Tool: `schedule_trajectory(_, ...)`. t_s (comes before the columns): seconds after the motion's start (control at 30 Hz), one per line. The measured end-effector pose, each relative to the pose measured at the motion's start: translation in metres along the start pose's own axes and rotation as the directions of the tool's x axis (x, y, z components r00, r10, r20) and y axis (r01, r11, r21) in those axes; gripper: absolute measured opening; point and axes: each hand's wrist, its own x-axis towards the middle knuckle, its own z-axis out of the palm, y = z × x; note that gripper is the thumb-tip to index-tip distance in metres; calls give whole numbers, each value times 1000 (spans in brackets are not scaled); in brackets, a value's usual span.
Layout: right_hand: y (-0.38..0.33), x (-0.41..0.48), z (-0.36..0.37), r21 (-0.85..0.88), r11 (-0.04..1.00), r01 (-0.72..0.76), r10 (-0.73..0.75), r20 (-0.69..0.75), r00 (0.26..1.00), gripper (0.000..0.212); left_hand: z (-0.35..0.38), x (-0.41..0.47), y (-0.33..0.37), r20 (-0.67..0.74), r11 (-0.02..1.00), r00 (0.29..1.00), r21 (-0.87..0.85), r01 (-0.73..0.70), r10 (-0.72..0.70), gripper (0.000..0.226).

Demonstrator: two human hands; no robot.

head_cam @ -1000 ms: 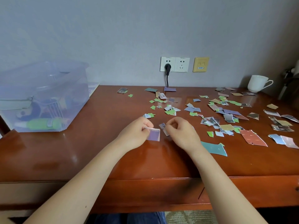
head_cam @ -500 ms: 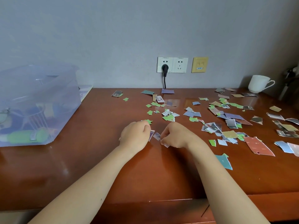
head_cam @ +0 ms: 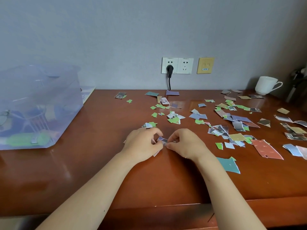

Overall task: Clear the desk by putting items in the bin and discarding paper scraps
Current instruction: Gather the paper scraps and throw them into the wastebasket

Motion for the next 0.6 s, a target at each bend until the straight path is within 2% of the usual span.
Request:
schedule_trajectory(0.17,6,-8,14,54,998,36,-24,-200,980,23,2,2,1,9,999,999,22,33,-33,27)
schedule_trajectory(0.27,5,-9,18,-8,1000,26,-27,-244,969,32,3,2,2,-14,998,998,37,55,-54,32)
schedule_trajectory(0.4,6,-10,19,-81,995,-64,32,-342,939,49,4,1,2,-27,993,995,68,99,-97,38)
schedule_trajectory(0.5,7,-11,18,-111,988,-106,58,-372,926,59,3,2,3,-23,989,992,77,129,-128,30)
schedule_trajectory(0.6,6,-12,18,-122,987,-109,58,-361,931,58,2,1,3,-11,988,989,58,145,-144,23)
